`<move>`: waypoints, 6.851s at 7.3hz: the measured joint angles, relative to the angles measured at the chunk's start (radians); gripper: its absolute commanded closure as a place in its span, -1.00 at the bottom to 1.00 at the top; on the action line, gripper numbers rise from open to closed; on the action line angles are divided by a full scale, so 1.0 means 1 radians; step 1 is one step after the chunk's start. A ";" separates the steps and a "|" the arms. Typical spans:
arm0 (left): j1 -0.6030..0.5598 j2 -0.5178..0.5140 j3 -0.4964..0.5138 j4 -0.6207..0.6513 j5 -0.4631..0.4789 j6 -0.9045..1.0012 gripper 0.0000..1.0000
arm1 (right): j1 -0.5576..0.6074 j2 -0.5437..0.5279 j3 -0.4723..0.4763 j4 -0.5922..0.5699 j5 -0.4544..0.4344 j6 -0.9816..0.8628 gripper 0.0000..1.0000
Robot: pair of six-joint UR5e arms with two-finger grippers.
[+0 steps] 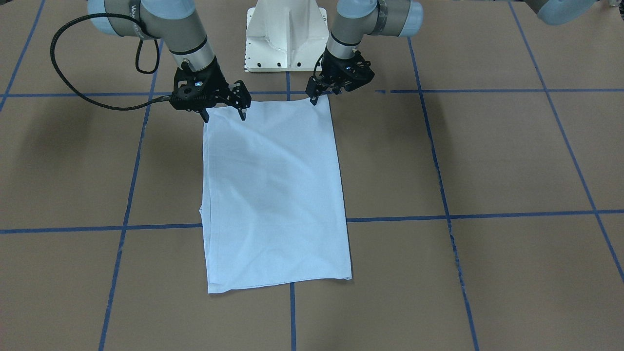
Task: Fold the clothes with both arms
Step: 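Move the left gripper down to the shirt's near corner, then move the right gripper to the other near corner while the left holds its corner, then pinch both near corners of the shirt with both grippers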
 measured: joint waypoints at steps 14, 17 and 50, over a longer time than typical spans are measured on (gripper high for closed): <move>0.002 -0.011 0.007 0.006 0.005 0.000 0.15 | 0.001 -0.004 -0.010 0.000 -0.003 0.000 -1.00; 0.004 -0.014 0.007 0.006 0.005 -0.001 0.72 | 0.002 -0.006 -0.010 0.000 -0.003 0.000 -1.00; 0.003 -0.010 -0.101 0.045 -0.006 0.019 1.00 | -0.234 -0.007 -0.052 -0.013 -0.156 0.550 1.00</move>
